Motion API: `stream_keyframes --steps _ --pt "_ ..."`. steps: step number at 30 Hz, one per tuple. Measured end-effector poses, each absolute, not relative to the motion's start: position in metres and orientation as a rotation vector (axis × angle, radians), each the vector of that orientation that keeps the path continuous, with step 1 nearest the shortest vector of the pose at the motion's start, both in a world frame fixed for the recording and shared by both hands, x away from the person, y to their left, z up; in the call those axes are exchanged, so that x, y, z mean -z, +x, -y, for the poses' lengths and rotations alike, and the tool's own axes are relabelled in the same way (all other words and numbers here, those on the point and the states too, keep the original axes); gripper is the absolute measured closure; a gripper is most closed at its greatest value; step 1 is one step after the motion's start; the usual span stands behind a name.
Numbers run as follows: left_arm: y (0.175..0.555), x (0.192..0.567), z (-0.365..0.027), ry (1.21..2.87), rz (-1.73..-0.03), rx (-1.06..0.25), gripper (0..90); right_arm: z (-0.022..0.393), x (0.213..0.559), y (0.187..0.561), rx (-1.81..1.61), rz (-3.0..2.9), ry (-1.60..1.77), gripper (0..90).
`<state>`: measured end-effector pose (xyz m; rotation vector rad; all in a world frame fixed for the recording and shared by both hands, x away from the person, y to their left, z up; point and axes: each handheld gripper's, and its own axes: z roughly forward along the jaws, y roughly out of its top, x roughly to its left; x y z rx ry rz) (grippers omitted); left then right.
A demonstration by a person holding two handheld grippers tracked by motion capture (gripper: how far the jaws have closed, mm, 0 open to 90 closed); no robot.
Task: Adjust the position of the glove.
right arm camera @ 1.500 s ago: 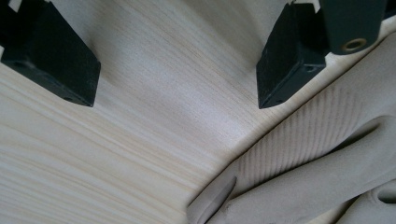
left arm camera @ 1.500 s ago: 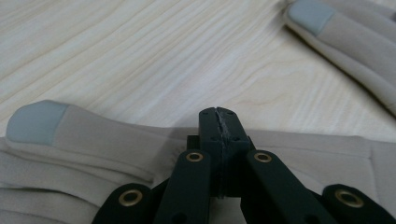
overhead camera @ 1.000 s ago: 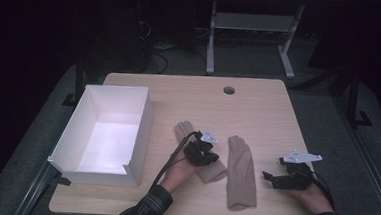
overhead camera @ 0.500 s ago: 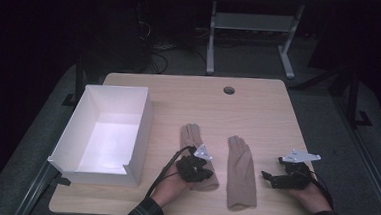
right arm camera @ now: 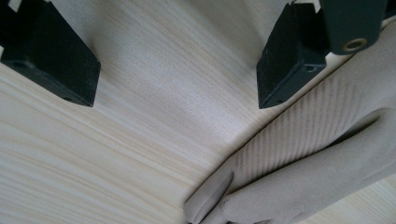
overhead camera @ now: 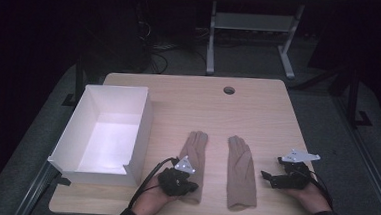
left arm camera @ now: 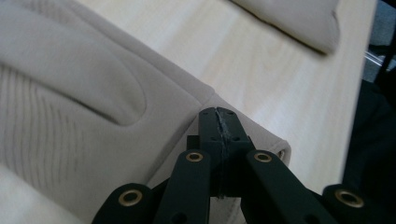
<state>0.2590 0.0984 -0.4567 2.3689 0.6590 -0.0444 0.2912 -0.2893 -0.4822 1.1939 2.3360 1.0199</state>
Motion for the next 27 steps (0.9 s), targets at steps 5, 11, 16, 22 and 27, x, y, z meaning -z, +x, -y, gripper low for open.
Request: stream_keyframes --steps 5,11,16,22,27 --pt "0.259 0.449 -0.103 2.327 -0.678 -0.005 81.9 0.289 0.482 0.292 -1.021 -2.338 1.190 13.1" --pt "0.282 0.438 -0.107 2.271 -0.770 -0.168 71.6 0.289 0.482 0.292 -1.022 -2.340 1.189 13.2" --pt "0.302 0.441 -0.112 2.227 -0.871 -0.248 66.4 0.289 0.482 0.292 -1.022 -2.340 1.188 13.1" --pt "0.324 0.448 -0.121 2.187 -0.977 -0.299 59.9 0.288 0.482 0.292 -1.022 -2.341 1.195 13.1" --pt "0.326 0.450 -0.122 2.176 -1.006 -0.316 57.2 0.288 0.482 0.293 -1.024 -2.341 1.192 13.1"
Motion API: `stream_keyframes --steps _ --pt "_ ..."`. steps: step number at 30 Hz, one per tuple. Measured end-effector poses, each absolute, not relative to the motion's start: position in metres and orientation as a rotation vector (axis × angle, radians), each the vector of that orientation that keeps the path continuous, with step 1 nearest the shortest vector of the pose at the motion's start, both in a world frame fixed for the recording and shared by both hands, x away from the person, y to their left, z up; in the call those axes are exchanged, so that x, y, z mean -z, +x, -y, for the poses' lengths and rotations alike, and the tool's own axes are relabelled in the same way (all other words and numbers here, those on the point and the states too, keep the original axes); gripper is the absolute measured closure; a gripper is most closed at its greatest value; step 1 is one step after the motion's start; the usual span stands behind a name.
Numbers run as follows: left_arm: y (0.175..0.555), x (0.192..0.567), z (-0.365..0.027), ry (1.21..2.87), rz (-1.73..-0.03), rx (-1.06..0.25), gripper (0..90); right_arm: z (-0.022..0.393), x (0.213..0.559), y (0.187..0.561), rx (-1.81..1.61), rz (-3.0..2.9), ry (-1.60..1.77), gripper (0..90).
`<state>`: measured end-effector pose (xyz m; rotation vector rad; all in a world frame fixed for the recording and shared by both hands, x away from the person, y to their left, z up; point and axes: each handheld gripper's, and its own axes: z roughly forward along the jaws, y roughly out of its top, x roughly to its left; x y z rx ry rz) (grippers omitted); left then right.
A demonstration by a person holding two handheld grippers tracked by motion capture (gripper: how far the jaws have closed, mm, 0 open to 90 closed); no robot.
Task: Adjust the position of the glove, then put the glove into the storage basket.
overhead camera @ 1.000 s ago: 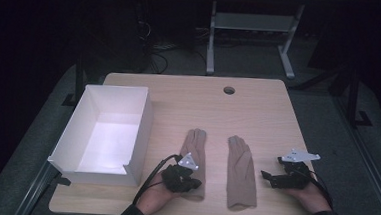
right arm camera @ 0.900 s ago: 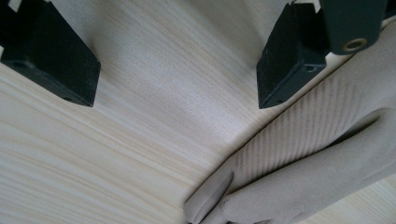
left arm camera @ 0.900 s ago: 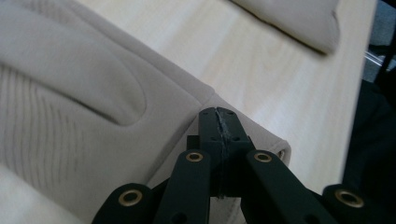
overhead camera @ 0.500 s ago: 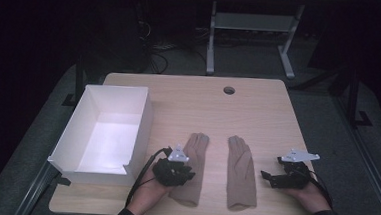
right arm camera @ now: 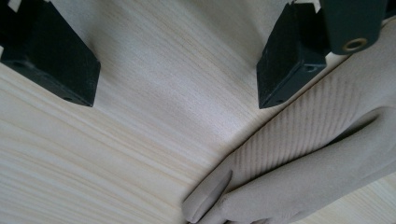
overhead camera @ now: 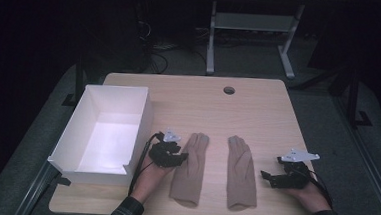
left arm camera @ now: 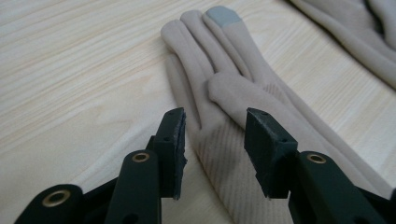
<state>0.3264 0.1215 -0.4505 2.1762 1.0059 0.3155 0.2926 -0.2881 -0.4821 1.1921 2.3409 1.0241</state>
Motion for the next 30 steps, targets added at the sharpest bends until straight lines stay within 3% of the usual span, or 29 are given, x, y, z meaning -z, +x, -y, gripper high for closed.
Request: stream_keyframes --steps 13,20,24,26,27,30 --pt "0.327 0.461 -0.121 2.195 -1.069 -0.270 62.6 0.286 0.482 0.295 -1.020 -2.340 1.197 13.2" --pt "0.330 0.460 -0.120 2.199 -1.064 -0.202 82.2 0.285 0.479 0.293 -1.004 -2.372 1.187 16.8" --pt "0.331 0.459 -0.122 2.160 -1.074 -0.155 85.1 0.283 0.477 0.292 -1.026 -2.389 1.175 28.8" --pt "0.332 0.454 -0.120 2.145 -1.058 -0.139 85.4 0.281 0.474 0.291 -1.051 -2.411 1.168 43.5" --pt "0.333 0.453 -0.119 2.139 -1.051 -0.139 85.6 0.280 0.473 0.292 -1.065 -2.435 1.116 58.1" --pt "0.336 0.448 -0.114 2.123 -1.028 -0.131 85.7 0.274 0.471 0.293 -1.074 -2.458 1.087 75.9"
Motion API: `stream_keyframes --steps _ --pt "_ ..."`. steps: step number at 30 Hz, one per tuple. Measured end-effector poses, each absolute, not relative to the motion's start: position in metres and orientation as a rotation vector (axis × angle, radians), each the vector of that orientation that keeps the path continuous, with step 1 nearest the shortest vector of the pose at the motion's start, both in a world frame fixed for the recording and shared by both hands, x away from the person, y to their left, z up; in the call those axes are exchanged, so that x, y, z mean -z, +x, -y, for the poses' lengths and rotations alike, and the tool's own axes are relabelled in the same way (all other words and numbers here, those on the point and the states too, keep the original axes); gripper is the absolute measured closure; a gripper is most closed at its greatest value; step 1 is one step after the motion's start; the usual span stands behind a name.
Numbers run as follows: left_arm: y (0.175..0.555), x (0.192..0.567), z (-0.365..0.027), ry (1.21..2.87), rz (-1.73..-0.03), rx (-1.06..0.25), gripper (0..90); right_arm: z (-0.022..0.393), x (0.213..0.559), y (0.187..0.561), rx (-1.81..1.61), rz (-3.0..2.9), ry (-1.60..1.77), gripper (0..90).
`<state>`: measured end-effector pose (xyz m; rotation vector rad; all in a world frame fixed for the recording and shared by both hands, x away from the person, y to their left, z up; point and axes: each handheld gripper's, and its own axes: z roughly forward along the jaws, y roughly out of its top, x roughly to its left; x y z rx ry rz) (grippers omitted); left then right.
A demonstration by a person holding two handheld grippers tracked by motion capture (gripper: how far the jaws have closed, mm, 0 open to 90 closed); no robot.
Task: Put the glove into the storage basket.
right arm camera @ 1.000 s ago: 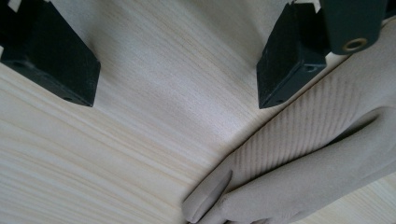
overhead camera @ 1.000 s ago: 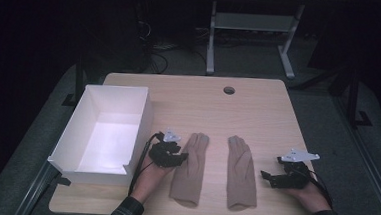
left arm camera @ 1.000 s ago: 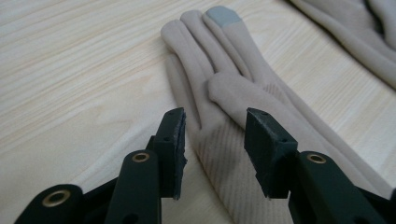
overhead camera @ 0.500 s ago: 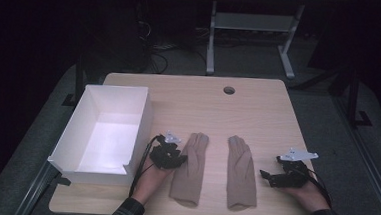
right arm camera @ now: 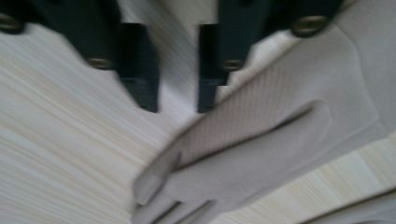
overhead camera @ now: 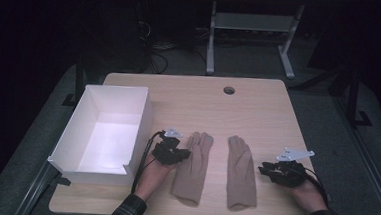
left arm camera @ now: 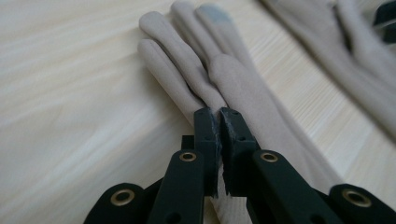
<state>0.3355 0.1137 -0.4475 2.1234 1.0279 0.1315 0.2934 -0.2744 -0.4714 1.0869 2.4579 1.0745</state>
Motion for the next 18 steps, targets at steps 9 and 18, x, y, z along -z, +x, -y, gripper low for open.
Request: stream_keyframes --steps 9,18 --pt "0.340 0.440 -0.101 2.071 -1.005 -0.069 85.8 0.263 0.470 0.300 -1.127 -2.520 1.052 90.0" --pt "0.339 0.437 -0.095 2.048 -0.975 -0.001 85.7 0.251 0.470 0.304 -1.142 -2.554 1.049 90.0"
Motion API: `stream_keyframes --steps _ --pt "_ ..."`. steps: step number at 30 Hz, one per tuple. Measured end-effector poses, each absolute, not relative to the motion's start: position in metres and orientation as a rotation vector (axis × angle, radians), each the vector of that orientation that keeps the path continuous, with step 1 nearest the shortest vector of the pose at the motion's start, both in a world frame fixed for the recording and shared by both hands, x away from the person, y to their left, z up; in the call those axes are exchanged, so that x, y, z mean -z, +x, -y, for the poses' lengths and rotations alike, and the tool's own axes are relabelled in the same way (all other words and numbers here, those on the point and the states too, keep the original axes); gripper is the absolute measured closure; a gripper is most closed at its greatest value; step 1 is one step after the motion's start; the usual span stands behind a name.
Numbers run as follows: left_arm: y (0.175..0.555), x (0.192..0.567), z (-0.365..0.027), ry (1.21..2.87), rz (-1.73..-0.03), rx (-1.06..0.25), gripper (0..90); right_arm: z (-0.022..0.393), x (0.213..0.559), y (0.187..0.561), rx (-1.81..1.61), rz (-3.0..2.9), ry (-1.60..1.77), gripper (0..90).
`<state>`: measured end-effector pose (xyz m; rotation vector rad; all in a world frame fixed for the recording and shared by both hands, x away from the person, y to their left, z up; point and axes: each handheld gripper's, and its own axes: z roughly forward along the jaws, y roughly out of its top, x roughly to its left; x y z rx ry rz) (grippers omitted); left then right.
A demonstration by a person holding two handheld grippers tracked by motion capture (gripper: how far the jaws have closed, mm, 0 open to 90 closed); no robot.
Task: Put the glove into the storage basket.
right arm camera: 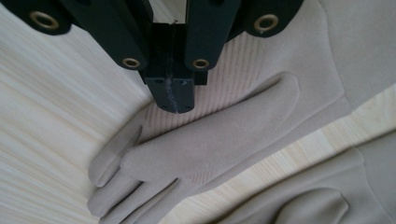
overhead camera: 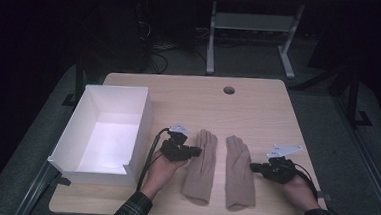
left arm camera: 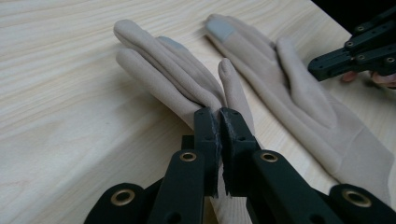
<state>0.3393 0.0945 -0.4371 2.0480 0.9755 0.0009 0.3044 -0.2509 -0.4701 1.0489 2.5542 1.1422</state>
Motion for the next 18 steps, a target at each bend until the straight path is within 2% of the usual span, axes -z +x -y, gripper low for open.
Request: stream_keyframes --steps 18 --pt "0.334 0.432 -0.079 2.039 -0.929 0.050 85.5 0.227 0.470 0.304 -1.165 -2.588 1.020 90.0"
